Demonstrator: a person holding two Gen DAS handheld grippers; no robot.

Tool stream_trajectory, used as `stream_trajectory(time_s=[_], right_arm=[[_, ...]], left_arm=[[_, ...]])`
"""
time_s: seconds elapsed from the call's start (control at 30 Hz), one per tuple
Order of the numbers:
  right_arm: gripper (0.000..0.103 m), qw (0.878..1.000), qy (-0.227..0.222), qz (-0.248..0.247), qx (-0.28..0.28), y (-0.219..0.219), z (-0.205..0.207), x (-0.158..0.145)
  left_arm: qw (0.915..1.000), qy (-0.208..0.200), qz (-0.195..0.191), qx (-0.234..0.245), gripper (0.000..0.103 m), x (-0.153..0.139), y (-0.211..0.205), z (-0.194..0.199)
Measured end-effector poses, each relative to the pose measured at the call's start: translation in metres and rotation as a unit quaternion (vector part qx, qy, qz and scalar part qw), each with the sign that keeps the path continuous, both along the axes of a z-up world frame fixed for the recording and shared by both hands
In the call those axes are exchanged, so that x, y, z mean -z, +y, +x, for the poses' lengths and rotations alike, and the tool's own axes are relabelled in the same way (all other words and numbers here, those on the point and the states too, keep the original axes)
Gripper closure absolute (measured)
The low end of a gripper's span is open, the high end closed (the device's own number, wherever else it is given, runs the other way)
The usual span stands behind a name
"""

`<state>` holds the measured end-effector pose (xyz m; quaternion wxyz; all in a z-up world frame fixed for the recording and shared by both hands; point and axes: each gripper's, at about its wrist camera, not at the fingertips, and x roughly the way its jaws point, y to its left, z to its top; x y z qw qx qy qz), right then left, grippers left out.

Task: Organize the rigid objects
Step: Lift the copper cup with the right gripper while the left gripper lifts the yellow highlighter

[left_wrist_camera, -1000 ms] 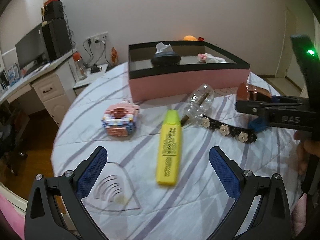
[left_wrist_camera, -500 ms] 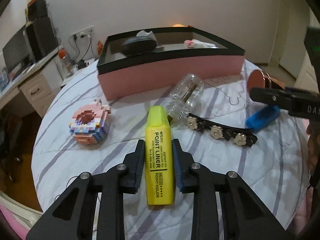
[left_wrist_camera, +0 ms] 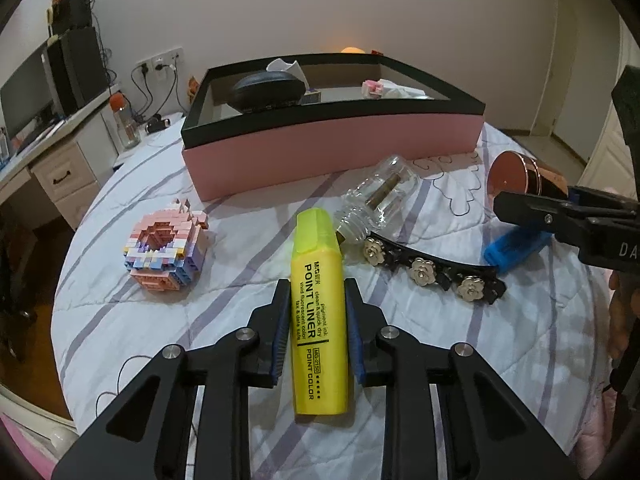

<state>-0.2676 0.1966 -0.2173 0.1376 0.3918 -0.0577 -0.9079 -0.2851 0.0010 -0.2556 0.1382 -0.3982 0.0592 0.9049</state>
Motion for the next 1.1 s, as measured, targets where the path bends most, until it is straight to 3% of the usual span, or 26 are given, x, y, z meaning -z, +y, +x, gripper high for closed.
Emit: stream_trajectory(time_s=[0.23,0.6,0.77,1.1], right_arm=[[0.033,1.000,0.019,0.000,0.002,-0.003,0.009,-0.012],[0.033,0.996,0.091,0.003,-0.010,-0.021,0.038,-0.054],[0.033,0.991,0.131,0.007,-0.011,-0.028,0.056,-0.079],[0.033,0.979,0.205,0.008,-0.014,-0.040,0.090,-0.120]], left_arm=[[0.9996,0.024,0.011,-0.013,0.078,-0.019,-0.009,0.011],[0.9937,0.107,0.033,-0.009,0.078,-0.079,-0.018,0.047],[0.9880,0.149,0.035,-0.018,0.078,-0.105,-0.019,0.067],[0.9670,0.246,0.044,-0.051,0.078,-0.160,-0.031,0.106]])
